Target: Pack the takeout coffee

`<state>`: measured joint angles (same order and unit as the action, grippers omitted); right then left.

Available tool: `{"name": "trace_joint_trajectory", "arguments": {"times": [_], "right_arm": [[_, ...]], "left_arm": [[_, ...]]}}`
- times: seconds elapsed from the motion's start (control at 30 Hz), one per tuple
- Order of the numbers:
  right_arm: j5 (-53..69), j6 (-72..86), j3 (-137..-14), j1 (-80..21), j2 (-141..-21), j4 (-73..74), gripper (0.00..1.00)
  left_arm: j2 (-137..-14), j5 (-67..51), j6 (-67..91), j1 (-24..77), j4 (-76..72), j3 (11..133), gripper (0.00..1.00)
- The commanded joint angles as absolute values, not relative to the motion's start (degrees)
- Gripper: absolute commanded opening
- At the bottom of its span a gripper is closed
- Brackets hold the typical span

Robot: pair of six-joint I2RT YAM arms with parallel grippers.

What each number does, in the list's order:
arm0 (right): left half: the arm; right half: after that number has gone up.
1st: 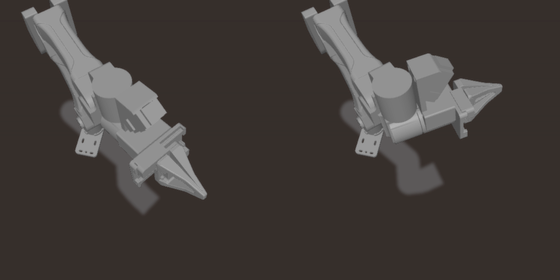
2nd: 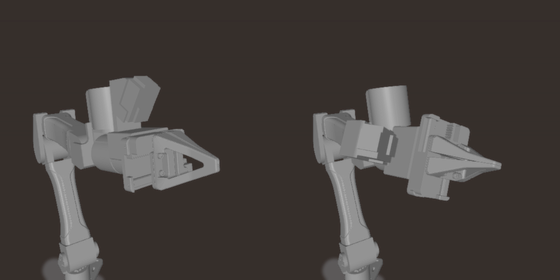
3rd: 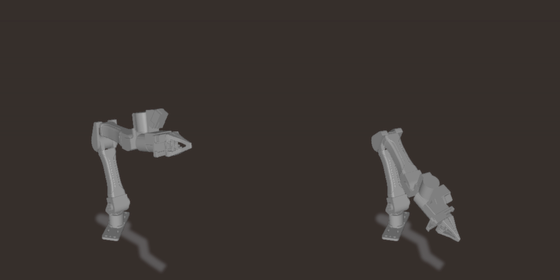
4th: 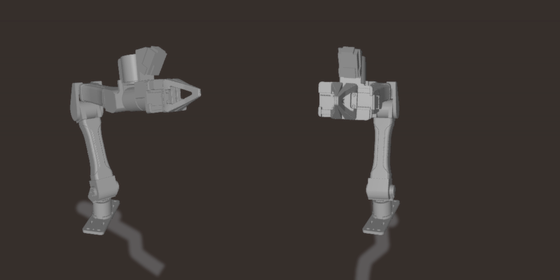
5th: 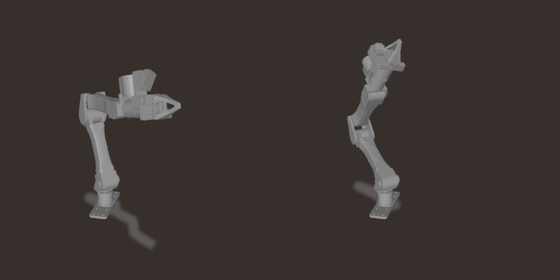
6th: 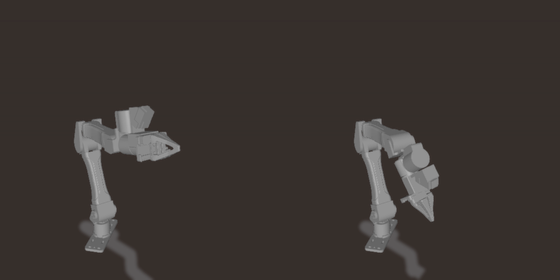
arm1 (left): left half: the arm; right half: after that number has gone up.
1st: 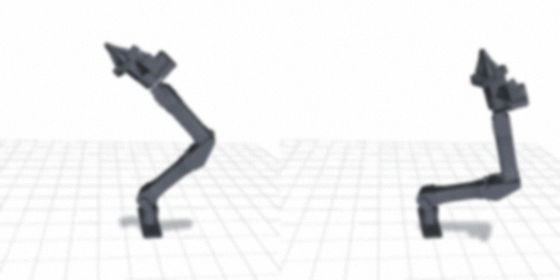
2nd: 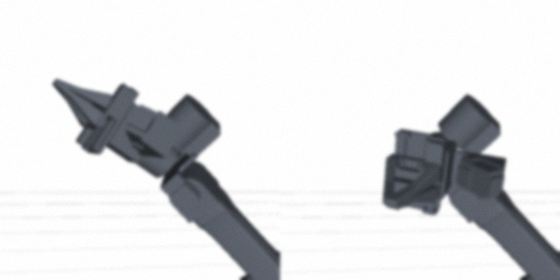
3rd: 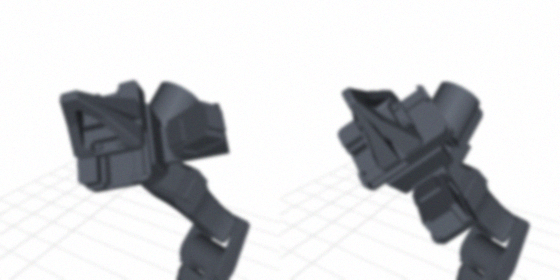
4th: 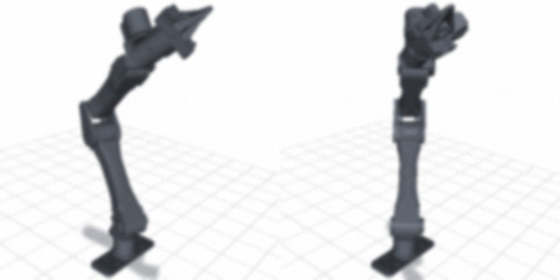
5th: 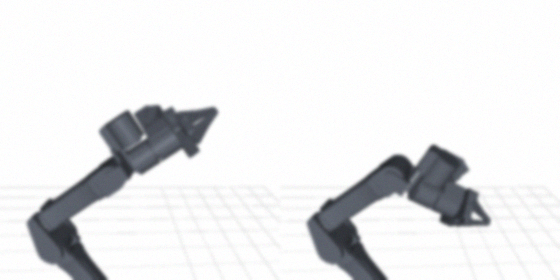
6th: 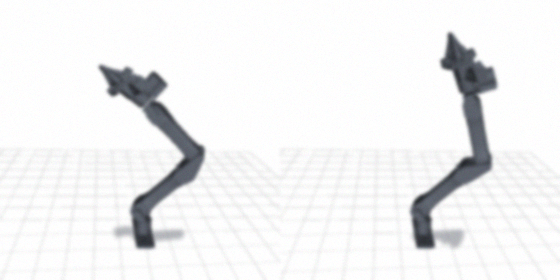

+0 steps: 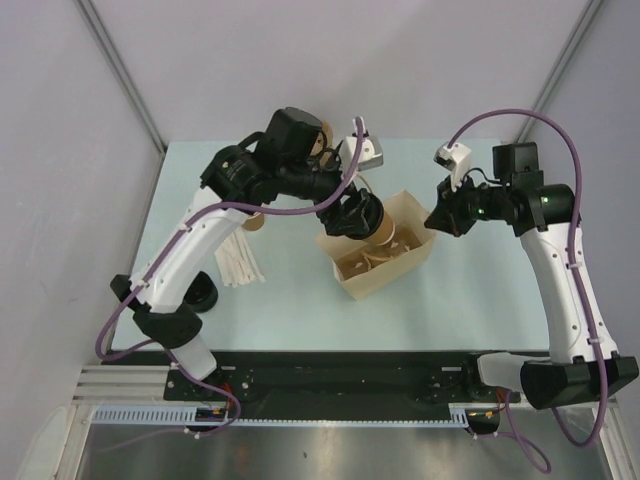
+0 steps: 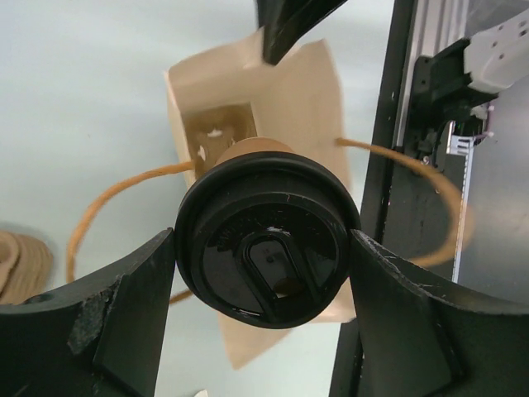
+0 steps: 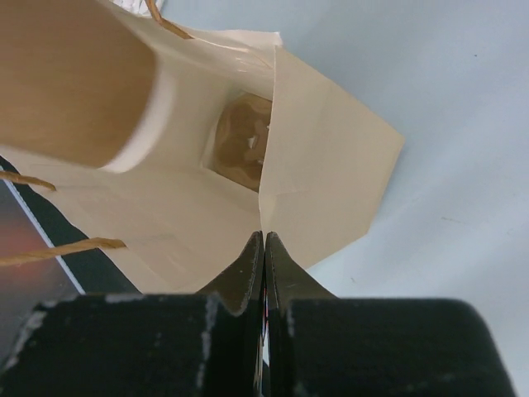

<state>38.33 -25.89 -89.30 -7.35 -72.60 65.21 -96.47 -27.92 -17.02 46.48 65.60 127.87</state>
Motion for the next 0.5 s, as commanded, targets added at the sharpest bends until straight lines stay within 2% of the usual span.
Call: {"name": "trace_joint_trajectory", "arguments": {"times": [0.0, 0.2, 0.47], "right_arm": [[38.50, -24.35, -87.90, -8.09, -68.03, 64.25, 0.00], [38.32, -22.68, -85.61, -9.23, -64.96, 65.74, 0.00], [38.76, -21.45, -83.06, -10.63, -63.11, 68.47, 0.00]], "left_arm": [[-95.54, -27.42, -17.23, 46.58, 60.39, 121.85, 0.44], [-93.96, -26.12, -18.37, 46.67, 56.87, 111.90, 0.43], [-92.38, -22.06, -22.32, 49.47, 53.35, 105.39, 0.43]]}}
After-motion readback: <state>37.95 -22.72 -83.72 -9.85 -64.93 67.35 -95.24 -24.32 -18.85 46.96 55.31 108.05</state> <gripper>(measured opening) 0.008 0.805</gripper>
